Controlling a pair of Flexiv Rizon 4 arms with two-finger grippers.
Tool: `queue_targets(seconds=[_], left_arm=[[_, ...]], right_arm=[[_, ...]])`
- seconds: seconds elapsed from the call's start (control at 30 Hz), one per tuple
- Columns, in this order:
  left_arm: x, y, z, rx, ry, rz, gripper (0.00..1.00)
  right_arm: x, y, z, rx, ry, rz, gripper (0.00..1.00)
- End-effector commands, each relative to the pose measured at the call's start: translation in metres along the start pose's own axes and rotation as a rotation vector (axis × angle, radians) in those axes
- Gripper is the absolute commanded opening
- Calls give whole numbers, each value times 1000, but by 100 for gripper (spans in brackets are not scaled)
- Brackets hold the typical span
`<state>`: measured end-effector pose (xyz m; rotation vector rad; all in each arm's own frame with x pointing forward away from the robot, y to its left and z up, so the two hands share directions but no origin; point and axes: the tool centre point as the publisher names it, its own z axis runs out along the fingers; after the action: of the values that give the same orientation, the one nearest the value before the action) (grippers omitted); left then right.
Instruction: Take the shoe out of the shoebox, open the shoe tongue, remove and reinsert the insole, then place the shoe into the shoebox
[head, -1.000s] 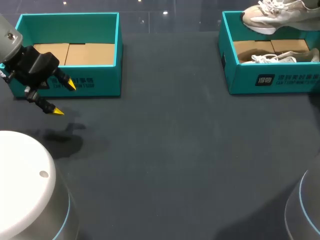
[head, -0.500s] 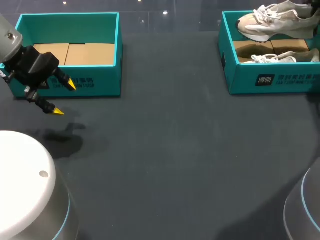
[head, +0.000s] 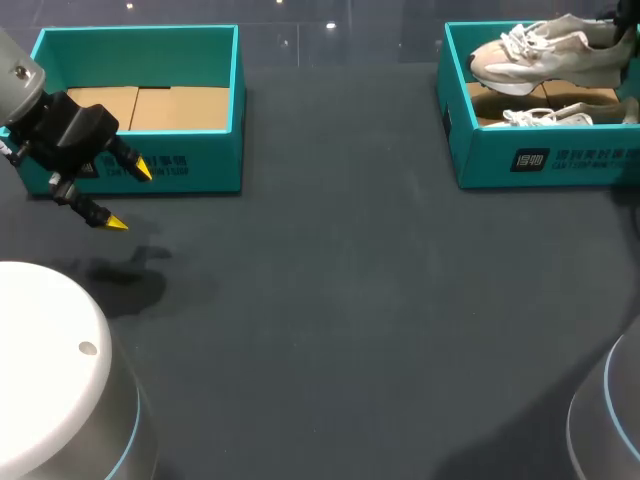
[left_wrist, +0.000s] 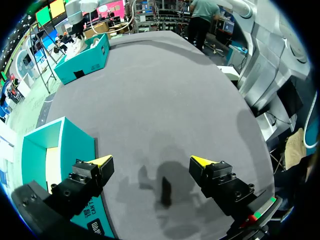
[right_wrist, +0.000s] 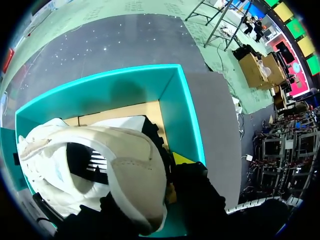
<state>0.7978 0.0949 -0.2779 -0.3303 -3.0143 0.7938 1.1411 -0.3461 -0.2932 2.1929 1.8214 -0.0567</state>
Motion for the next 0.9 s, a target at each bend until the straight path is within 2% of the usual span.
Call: queue_targets(seconds=[0.03,0.9], left_arm=[[0,0,0,-3,1,1,100],[0,0,0,-3,1,1,100]], right_arm=[[1,3,4,5,0,2,0],[-5,0,41,44,18,36,0]])
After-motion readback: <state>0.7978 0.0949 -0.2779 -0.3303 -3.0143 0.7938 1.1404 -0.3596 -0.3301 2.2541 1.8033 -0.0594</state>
